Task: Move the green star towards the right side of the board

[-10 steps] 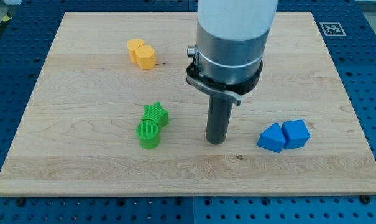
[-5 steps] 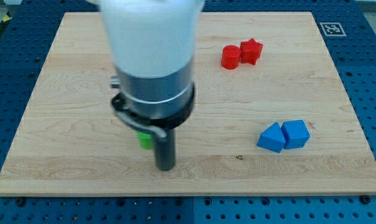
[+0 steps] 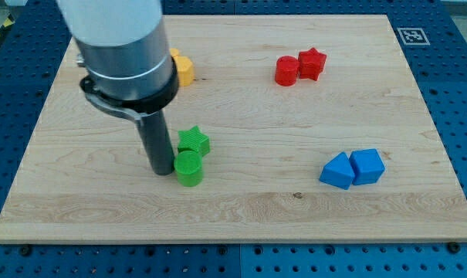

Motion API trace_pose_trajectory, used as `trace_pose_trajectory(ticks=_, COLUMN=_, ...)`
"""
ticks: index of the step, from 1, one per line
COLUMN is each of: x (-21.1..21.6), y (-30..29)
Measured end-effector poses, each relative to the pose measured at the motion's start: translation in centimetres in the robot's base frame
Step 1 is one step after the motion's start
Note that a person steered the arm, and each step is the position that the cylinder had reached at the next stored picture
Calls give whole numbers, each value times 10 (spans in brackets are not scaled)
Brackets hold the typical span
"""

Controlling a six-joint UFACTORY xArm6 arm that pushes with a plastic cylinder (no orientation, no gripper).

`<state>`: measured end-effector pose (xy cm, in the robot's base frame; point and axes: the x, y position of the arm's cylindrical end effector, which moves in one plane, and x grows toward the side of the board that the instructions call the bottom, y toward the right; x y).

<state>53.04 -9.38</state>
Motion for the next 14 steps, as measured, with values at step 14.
trace_pose_trajectory(ticks=14, x=-98, y=62)
